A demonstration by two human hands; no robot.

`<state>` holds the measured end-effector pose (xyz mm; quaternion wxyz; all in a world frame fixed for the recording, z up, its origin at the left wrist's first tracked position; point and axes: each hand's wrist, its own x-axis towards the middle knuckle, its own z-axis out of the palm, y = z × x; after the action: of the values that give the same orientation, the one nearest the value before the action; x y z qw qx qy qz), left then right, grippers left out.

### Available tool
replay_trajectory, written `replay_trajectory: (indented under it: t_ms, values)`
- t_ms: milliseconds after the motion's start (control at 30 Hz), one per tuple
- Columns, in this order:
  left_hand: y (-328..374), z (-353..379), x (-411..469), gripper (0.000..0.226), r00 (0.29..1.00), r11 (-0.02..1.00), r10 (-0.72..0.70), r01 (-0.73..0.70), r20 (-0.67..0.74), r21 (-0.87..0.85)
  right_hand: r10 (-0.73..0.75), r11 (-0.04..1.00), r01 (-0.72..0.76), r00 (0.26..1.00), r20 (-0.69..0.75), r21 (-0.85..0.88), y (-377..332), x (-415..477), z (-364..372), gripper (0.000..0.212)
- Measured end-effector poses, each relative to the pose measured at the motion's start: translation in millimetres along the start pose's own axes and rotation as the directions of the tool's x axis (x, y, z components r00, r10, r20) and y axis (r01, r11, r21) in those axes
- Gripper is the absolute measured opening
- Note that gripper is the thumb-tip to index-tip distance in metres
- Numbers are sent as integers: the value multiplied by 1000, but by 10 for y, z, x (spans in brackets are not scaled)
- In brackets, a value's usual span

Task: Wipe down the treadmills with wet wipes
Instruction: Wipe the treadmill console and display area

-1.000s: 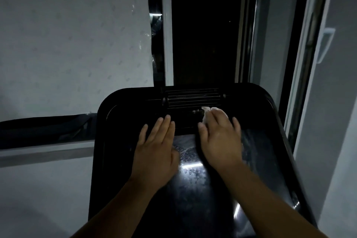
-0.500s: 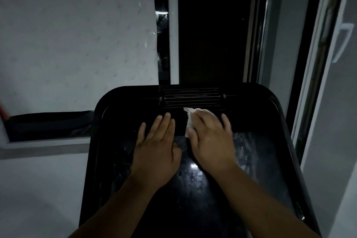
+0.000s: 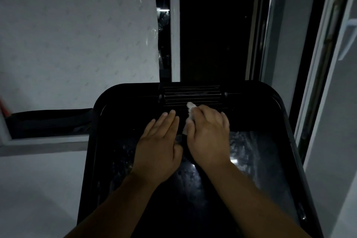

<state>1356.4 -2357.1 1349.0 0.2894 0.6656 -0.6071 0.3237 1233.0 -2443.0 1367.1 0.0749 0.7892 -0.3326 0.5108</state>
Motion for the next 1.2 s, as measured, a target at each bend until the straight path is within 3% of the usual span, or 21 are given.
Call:
replay_trajectory:
  t_ms: [100, 167, 233, 300, 433, 600, 733, 767, 867, 900, 1033, 1100, 1200]
  values:
    - [-20, -1, 1, 63, 1000, 1000, 7, -7, 5, -14, -201, 980, 201, 977, 74, 6, 48, -77, 29, 42]
    - [-21, -6, -2, 64, 1000, 1000, 15, -15, 18, 11, -186, 979, 193, 977, 108, -59, 262, -134, -55, 46]
    - [-11, -6, -5, 65, 1000, 1000, 5, -6, 24, 27, -70, 990, 81, 993, 91, -116, 351, -140, -139, 49]
    - [-8, 5, -2, 64, 1000, 999, -1, 0, 19, 37, -29, 995, 37, 996, 89, -91, 237, -130, -136, 49]
    - [-16, 8, -5, 63, 1000, 999, 7, -8, 20, 35, -207, 974, 216, 969, 134, -60, 262, -289, -78, 49]
    - [2, 6, 1, 65, 999, 999, -11, 9, 36, 48, 63, 987, -59, 998, 17, -146, 332, -172, -153, 52]
    - [-11, -14, 3, 63, 999, 1000, 6, -7, 38, 27, -168, 980, 178, 979, 115, -88, 90, -320, 10, 51]
    - [-7, -17, 1, 63, 999, 1000, 5, -6, 42, 27, -151, 980, 165, 981, 120, -112, 186, -321, -35, 52]
    - [42, -32, 1, 65, 999, 999, -21, 20, 46, 27, 110, 973, -97, 993, 47, -209, 390, -213, -152, 56]
    - [78, -30, 20, 64, 998, 999, -24, 23, 50, 28, 132, 973, -123, 991, 36, -196, 334, -183, -144, 56]
    - [199, -22, 135, 62, 996, 999, 46, -43, 83, -33, -131, 985, 142, 985, 112, -99, 186, -374, -27, 51]
    - [212, -7, 160, 64, 993, 998, 57, -55, 104, -28, -35, 987, 51, 994, 103, -153, 493, -391, -172, 52]
    - [231, 24, 149, 66, 994, 999, 44, -41, 100, -32, 237, 951, -229, 971, 16, -205, 807, -148, -348, 54]
